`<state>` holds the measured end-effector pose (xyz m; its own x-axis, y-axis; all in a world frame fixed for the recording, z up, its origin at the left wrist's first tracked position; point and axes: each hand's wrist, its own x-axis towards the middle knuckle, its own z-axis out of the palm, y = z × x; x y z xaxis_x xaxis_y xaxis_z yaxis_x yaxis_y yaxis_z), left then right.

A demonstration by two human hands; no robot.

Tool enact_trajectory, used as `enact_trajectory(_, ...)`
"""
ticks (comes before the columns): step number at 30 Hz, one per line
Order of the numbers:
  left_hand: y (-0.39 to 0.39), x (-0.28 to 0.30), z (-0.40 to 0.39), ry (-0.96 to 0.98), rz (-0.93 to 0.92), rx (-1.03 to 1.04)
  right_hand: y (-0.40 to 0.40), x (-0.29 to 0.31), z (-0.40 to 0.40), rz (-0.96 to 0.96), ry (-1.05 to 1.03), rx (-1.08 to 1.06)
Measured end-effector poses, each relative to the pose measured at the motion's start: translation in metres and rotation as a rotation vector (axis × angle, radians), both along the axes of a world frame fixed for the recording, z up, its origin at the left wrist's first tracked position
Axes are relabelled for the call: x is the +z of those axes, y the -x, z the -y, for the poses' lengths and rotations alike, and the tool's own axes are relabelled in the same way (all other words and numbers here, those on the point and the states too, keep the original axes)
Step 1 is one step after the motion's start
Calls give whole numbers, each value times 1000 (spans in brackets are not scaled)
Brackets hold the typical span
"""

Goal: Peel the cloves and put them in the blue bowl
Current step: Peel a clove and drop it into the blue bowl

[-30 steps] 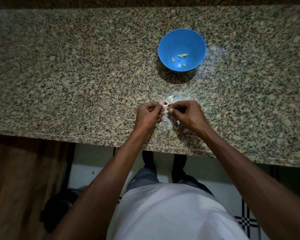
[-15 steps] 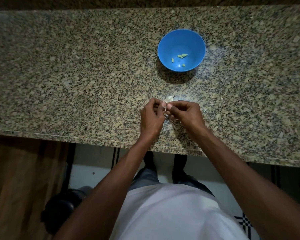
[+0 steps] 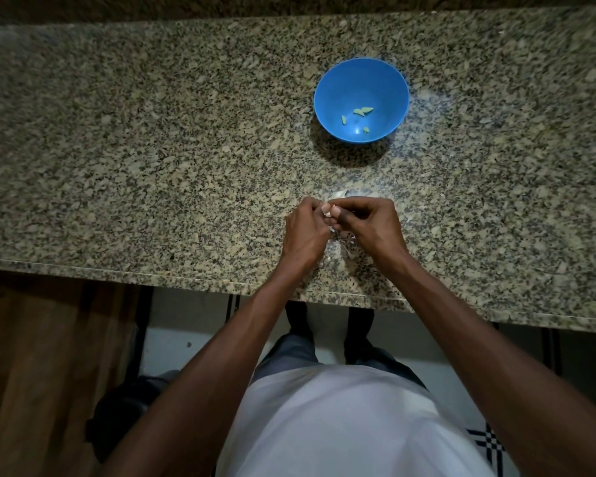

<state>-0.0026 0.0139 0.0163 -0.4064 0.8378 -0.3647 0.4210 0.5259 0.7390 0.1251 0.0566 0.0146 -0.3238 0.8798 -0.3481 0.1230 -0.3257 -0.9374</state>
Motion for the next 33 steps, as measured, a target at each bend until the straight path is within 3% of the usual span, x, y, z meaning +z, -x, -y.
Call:
enact_trajectory(8, 15, 0, -1, 111, 460, 64, -9, -6, -7, -32, 46, 65)
enact_trajectory(13, 26, 5, 0, 58, 552, 97, -11, -5, -14, -25, 43, 68)
enact_trajectory(20, 35, 10, 6, -43, 448, -20, -13, -4, -15, 48, -12, 93)
enact_trajectory(27, 32, 6, 10, -137, 94, -127, -9, -6, -16, 201, -123, 168)
enact_trajectory(33, 35, 11, 9, -85, 96, -138, -13, -8, -11, 89, -35, 130)
